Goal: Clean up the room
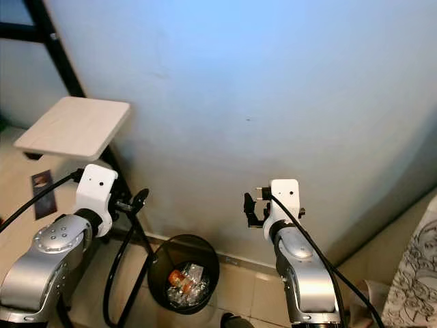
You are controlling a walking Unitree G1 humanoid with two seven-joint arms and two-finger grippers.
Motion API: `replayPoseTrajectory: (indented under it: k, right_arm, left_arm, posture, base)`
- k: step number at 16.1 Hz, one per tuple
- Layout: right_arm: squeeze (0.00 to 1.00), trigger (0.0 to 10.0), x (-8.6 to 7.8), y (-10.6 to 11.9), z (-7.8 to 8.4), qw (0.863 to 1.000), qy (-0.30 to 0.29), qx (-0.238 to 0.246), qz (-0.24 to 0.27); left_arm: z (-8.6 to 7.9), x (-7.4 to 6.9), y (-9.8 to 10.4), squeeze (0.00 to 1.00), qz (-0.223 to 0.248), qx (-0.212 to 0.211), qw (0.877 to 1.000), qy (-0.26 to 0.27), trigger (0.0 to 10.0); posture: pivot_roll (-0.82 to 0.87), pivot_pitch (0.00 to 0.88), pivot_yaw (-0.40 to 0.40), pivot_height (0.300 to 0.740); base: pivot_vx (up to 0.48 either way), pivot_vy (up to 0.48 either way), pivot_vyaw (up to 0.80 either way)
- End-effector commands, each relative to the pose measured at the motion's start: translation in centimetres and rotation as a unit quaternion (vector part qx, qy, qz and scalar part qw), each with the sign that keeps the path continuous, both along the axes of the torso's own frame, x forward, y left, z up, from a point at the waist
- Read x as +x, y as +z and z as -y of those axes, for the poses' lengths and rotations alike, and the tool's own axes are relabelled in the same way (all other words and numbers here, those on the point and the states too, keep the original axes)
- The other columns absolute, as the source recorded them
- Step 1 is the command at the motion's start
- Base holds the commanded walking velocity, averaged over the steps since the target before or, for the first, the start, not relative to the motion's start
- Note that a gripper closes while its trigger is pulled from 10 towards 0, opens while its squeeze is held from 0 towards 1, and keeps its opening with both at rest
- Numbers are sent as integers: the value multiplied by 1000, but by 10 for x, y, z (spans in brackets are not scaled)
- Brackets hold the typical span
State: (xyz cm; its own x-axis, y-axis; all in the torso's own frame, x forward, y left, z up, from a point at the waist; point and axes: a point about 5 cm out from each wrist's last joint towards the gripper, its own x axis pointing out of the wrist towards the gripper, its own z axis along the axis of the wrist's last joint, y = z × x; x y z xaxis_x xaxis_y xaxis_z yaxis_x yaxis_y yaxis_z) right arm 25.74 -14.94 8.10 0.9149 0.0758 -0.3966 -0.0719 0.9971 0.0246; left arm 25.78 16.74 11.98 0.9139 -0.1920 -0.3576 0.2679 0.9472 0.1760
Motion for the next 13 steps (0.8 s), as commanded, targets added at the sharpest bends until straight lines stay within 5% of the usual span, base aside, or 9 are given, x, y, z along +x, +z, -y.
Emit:
replayPoseTrajectory:
  k: [1, 13]
  right_arm:
    - [1000, 10000, 2, 6, -3, 1000, 1, 2, 7]
    - [1000, 10000, 0, 5, -3, 1000, 2, 0, -9]
  left_arm:
    - [-1, 1, 0, 0, -1, 4, 1000, 0, 10000]
    - [-1, -1, -3, 0, -20, -11, 1000, 5, 10000]
  posture:
    - [44, 0, 43, 740]
    - [56, 0, 35, 740]
  base:
    - [0, 0, -800]
    - [0, 0, -791]
